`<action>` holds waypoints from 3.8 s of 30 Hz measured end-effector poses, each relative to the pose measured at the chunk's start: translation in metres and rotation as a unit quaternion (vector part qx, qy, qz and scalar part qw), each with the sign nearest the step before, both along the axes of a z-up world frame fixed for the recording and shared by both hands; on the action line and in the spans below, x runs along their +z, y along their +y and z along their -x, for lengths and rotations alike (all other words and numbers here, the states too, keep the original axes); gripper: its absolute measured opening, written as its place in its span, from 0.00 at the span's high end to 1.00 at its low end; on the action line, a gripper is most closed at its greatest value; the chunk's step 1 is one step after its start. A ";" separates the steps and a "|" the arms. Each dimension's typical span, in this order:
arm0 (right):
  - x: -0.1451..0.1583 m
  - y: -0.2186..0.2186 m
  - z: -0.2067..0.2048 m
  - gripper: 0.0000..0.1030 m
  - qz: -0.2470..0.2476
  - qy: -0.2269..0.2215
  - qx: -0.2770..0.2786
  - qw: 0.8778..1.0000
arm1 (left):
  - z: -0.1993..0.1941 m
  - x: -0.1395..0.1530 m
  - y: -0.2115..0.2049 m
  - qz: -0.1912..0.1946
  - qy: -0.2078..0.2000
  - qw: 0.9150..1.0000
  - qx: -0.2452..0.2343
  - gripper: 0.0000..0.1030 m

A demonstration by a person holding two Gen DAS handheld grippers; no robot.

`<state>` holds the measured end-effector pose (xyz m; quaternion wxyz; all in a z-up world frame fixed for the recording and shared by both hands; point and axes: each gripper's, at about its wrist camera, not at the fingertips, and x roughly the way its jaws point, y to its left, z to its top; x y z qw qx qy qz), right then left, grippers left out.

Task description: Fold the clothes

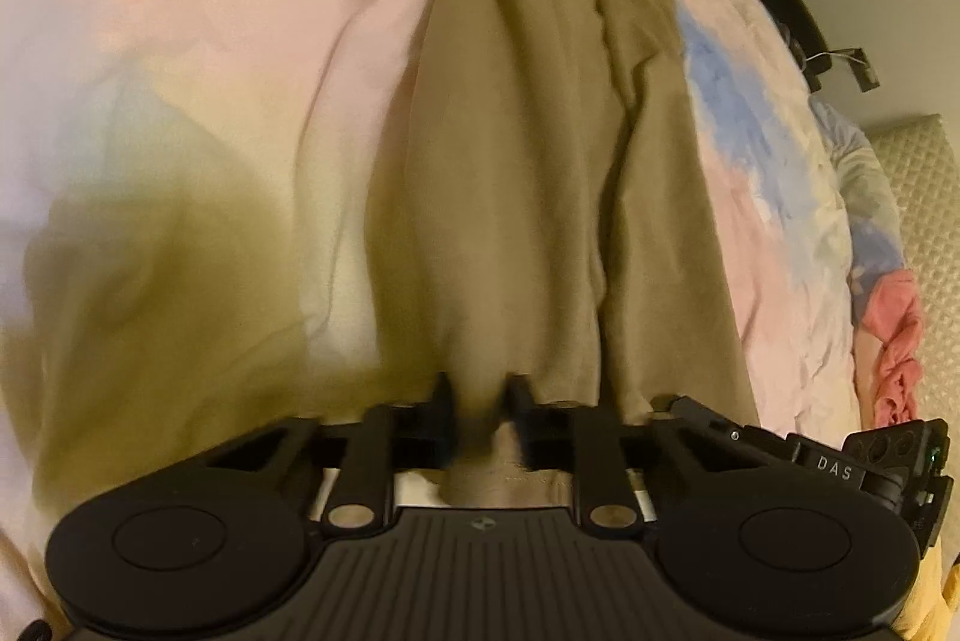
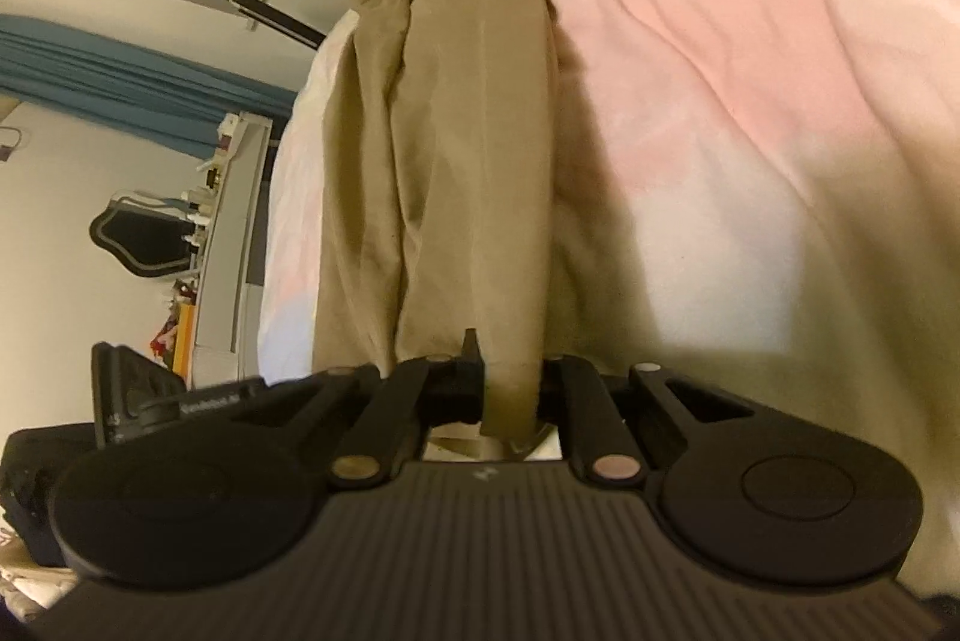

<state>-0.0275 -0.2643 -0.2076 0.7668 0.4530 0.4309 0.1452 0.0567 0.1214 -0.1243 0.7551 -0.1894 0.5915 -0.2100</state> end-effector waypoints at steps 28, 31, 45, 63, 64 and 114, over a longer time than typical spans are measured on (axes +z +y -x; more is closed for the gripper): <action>0.126 -0.056 0.126 0.92 0.013 -0.124 -0.052 0.991 | 0.120 0.121 0.050 0.193 -0.075 0.974 0.096 0.96; 0.128 -0.057 0.102 0.92 0.022 -0.134 -0.067 0.988 | 0.096 0.122 0.041 0.178 -0.082 0.976 0.095 0.96; 0.106 -0.053 -0.143 0.92 0.113 -0.164 -0.119 0.973 | -0.134 0.102 -0.027 0.040 -0.186 0.970 0.151 0.96; 0.009 -0.039 -0.256 0.91 0.250 -0.130 -0.054 0.958 | -0.211 0.013 -0.058 -0.070 -0.235 0.965 0.089 0.84; 0.013 -0.038 -0.254 0.90 0.255 -0.130 -0.054 0.957 | -0.206 0.017 -0.060 -0.079 -0.241 0.964 0.085 0.77; 0.097 -0.013 -0.044 0.17 0.343 -0.236 -0.111 0.902 | 0.029 0.070 -0.097 -0.173 -0.389 0.904 0.045 0.00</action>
